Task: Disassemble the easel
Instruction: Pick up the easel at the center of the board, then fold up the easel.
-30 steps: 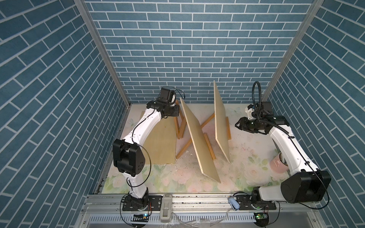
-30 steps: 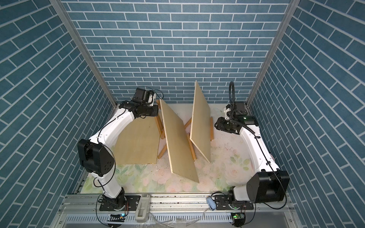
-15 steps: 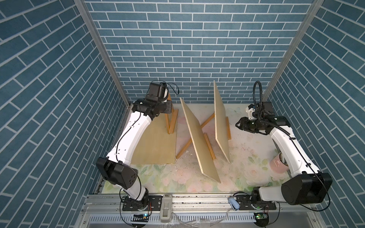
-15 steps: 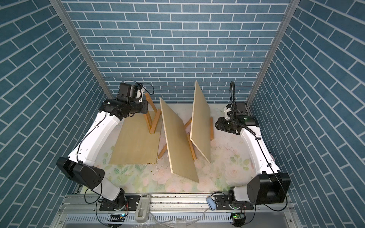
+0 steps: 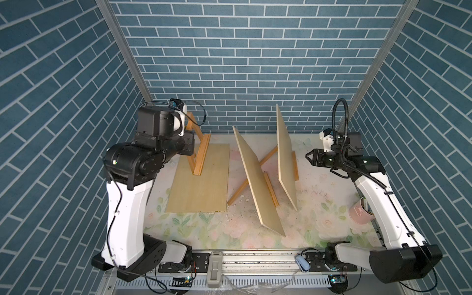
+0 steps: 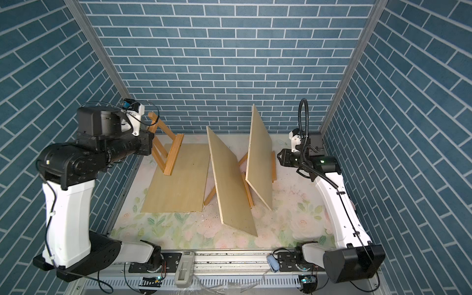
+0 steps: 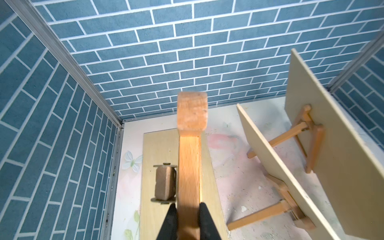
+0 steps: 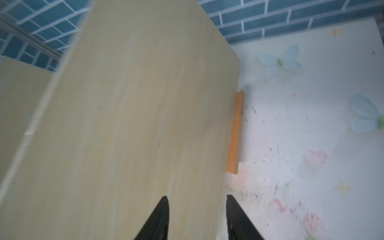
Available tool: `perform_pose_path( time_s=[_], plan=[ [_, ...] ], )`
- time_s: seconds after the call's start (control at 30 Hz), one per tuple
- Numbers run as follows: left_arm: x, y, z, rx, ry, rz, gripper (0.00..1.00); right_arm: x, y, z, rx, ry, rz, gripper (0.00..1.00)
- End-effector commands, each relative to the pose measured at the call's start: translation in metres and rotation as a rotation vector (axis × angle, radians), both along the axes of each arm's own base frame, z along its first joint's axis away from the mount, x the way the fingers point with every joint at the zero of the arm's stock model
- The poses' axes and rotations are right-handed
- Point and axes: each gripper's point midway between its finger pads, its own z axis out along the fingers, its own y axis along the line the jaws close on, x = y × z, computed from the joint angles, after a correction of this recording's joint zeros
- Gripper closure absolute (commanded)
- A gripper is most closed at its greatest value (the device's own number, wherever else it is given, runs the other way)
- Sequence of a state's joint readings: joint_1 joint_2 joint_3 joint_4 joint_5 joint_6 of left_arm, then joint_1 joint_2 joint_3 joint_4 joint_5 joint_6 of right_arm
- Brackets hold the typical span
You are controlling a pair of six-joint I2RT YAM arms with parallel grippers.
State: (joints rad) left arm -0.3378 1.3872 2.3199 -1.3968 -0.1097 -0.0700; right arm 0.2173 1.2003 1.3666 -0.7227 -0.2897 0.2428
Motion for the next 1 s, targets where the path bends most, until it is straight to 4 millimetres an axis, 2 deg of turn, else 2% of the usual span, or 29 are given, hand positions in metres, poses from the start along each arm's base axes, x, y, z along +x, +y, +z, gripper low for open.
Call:
perform_pose_path(
  time_s=[0.0, 0.17, 0.33, 0.4, 0.5, 0.6, 0.83, 0.97],
  plan=[
    [-0.031, -0.008, 0.009, -0.07, 0.017, -0.081, 1.0, -0.011, 0.03, 0.066, 0.014, -0.271, 0.149, 0.55],
    [-0.065, -0.017, 0.02, -0.178, 0.021, -0.15, 1.0, -0.037, 0.083, 0.116, 0.037, -0.444, 0.335, 0.57],
    [-0.085, -0.017, 0.015, -0.234, 0.057, -0.155, 1.0, -0.078, 0.156, 0.152, 0.077, -0.631, 0.553, 0.57],
    [-0.089, -0.016, 0.014, -0.246, 0.064, -0.155, 1.0, -0.094, 0.188, 0.154, 0.068, -0.672, 0.634, 0.57],
    [-0.095, -0.017, 0.014, -0.263, 0.065, -0.162, 1.0, -0.113, 0.236, 0.145, 0.005, -0.711, 0.748, 0.57],
    [-0.098, -0.019, 0.013, -0.278, 0.07, -0.174, 1.0, -0.121, 0.271, 0.136, -0.062, -0.741, 0.805, 0.57],
    [-0.093, -0.028, 0.007, -0.292, 0.108, -0.202, 1.0, -0.131, 0.317, 0.132, -0.075, -0.783, 0.881, 0.58],
    [-0.091, -0.032, 0.005, -0.297, 0.115, -0.216, 1.0, -0.131, 0.33, 0.127, -0.08, -0.783, 0.892, 0.58]
  ],
)
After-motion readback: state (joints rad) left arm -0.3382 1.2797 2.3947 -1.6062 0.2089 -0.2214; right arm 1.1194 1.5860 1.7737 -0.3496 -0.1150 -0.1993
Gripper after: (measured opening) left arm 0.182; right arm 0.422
